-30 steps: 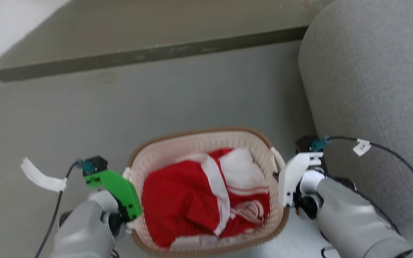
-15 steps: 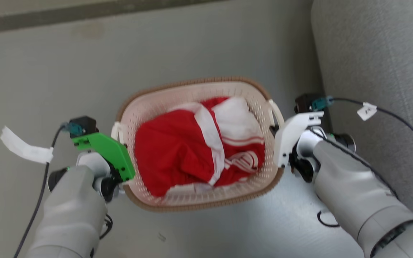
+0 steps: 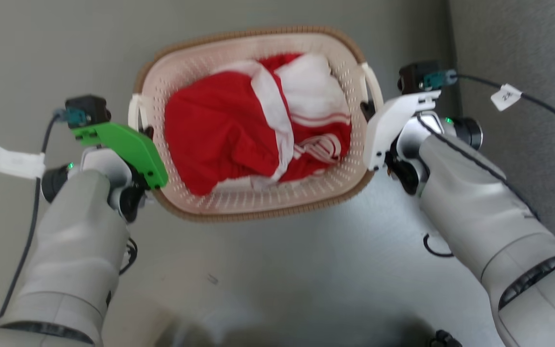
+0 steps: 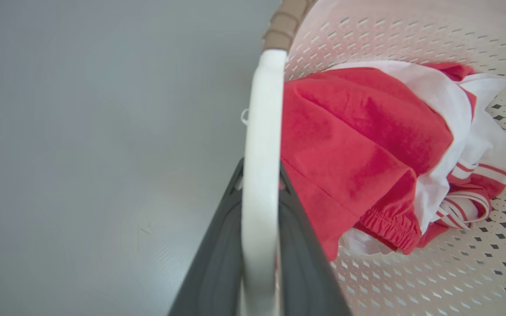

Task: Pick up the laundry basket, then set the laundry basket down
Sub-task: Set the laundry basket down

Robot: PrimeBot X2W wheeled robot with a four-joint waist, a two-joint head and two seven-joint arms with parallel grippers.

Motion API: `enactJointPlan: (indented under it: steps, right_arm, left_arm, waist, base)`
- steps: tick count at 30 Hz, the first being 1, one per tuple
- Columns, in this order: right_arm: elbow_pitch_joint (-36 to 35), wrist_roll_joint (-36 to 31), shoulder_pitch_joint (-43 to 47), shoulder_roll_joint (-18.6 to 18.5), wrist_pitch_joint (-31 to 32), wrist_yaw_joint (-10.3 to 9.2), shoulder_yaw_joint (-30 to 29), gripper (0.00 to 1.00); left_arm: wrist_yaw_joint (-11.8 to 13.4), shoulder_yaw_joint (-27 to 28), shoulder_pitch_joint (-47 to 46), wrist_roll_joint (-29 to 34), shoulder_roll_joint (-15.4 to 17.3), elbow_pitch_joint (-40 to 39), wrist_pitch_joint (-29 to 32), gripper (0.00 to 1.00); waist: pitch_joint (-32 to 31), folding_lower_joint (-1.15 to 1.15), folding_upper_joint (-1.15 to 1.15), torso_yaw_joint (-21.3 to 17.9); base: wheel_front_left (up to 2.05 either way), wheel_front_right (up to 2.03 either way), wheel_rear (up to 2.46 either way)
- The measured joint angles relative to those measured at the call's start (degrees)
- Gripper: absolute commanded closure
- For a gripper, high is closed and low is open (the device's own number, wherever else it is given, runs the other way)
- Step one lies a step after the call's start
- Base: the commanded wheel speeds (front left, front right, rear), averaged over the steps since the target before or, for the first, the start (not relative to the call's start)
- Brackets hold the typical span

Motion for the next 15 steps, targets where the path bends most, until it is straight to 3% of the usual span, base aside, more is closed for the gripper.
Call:
enactJointPlan:
  steps: [15]
  right_arm:
    - [-0.41,-2.27,-9.63,-0.73,-3.08,-1.35,0.58,1.00]
  left_arm:
    - [-0.59,-0.04,-8.28,0.89,1.51,-1.69,-3.49,1.00]
  waist:
    - [11.20,0.00,0.00,0.29]
  base:
    - [0.00,0.00,0.00]
